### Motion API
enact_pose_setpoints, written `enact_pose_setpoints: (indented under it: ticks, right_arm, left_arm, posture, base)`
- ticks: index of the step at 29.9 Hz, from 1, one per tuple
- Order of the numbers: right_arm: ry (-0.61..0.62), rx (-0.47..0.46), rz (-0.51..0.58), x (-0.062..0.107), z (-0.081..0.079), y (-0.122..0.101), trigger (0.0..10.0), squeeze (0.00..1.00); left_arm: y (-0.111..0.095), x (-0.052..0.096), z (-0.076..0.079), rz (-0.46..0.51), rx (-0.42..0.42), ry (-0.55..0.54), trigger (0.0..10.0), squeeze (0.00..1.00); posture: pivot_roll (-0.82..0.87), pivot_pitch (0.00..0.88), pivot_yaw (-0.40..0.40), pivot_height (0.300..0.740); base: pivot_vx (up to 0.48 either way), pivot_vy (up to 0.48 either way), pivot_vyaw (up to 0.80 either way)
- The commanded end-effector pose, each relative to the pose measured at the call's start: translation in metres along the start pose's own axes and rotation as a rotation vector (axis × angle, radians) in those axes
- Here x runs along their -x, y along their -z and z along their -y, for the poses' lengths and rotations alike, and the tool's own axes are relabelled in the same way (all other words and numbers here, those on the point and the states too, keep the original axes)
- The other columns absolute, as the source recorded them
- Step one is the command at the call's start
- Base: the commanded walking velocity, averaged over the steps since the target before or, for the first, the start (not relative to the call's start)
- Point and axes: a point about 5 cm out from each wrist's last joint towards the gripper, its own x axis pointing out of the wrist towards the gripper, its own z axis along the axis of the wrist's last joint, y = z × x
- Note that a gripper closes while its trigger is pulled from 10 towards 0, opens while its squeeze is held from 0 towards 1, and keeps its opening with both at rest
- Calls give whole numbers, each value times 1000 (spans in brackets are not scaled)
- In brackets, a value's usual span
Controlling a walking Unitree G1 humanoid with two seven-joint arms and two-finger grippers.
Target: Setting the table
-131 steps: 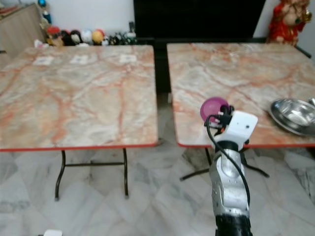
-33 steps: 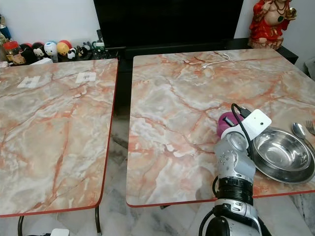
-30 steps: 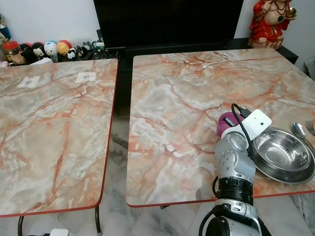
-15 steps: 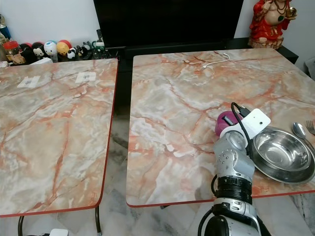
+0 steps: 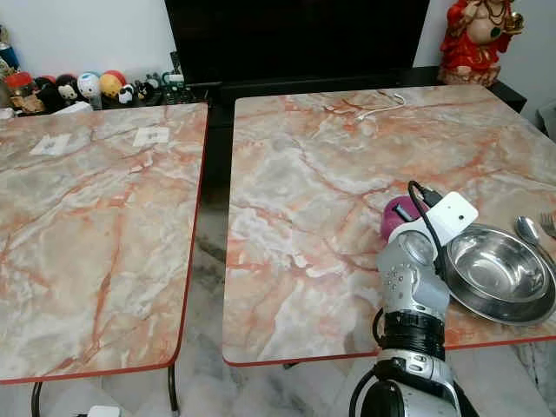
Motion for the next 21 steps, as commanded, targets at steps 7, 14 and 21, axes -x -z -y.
enact_pose_setpoints:
  ticks: [7,14,21]
  right_arm:
    - [-17,-10,13,3,-8,-6,10000,0]
    - [-33,-36,24,4,-11,-8,10000,0]
    - [-36,-54,31,4,-14,-12,10000,1000]
  left_arm:
    - [6,2,-1,-24,-9,3,10000,0]
    - [7,2,0,-25,-10,2,10000,0]
    - [7,2,-1,-25,-11,3,10000,0]
  posture:
    - [-10,26,26,740]
    - [-9,27,27,740]
    - [-9,29,27,740]
  base:
    - [0,0,0]
    - [0,0,0]
    - [0,0,0]
